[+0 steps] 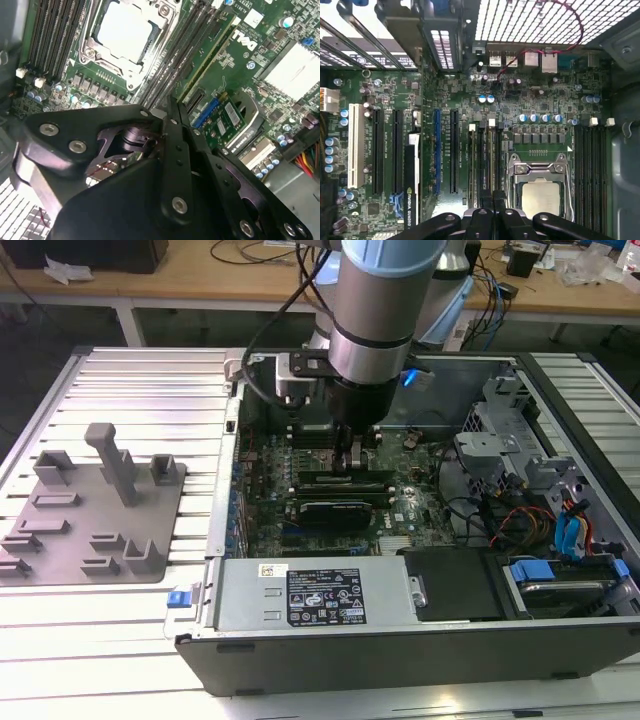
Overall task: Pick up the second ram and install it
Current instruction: 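Insert the second ram into the second slot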
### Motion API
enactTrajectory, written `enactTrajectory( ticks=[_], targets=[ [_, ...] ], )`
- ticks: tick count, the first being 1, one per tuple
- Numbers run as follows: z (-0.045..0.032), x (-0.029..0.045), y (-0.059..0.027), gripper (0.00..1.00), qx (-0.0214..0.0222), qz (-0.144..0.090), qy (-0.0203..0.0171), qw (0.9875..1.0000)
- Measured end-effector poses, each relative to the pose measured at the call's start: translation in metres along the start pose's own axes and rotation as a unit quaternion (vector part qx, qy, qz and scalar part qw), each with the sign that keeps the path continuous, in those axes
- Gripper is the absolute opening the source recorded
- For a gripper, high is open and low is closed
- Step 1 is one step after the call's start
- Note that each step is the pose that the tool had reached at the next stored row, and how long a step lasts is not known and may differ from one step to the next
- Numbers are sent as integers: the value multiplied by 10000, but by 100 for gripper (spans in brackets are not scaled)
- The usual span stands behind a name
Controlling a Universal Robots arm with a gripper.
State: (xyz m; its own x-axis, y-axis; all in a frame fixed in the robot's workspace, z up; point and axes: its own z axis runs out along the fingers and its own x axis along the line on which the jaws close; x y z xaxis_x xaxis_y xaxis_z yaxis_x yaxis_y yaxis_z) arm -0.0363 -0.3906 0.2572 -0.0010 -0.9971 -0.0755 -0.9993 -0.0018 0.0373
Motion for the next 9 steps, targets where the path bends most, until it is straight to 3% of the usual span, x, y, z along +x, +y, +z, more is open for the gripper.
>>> enactTrajectory(
  ticks=[9],
  targets=[
    [124, -25, 7, 9, 4, 54, -1, 10000]
  ],
)
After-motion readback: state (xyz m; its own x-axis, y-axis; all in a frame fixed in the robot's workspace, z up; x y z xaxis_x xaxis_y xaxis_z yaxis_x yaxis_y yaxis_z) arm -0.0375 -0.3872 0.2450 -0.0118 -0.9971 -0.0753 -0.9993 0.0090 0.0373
